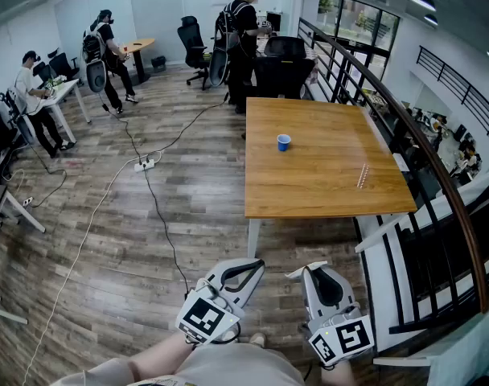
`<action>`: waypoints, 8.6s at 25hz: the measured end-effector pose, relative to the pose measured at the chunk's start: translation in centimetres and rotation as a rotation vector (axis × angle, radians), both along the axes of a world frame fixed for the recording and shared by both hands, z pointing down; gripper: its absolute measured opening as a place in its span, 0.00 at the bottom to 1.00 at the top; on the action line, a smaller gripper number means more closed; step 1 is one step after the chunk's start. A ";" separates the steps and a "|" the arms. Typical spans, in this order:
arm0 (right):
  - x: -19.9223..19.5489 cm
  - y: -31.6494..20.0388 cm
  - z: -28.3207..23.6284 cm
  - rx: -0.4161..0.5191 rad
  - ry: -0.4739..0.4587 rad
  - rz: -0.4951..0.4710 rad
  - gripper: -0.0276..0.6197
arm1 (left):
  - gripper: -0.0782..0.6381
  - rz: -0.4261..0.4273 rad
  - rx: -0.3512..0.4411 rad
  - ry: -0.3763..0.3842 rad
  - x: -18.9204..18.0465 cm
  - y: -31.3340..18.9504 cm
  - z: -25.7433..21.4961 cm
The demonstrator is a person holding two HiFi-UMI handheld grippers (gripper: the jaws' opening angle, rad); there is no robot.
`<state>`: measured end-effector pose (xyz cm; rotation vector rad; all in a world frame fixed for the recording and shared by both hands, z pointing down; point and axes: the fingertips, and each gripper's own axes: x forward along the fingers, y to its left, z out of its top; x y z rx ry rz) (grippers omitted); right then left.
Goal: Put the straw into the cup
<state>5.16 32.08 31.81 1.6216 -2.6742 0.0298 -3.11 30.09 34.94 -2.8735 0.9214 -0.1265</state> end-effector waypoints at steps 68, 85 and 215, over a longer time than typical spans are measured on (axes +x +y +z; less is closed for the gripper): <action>7.9 -2.7 3.5 -0.008 -0.041 -0.028 0.12 | 0.13 -0.039 -0.023 -0.069 7.8 -1.4 4.1; 6.4 -14.1 6.5 -0.043 -0.025 0.010 0.12 | 0.13 -0.030 -0.017 -0.011 6.2 -13.5 5.0; 9.5 -80.2 32.4 -0.322 0.077 0.130 0.13 | 0.13 -0.029 -0.379 -0.168 12.2 -73.3 28.7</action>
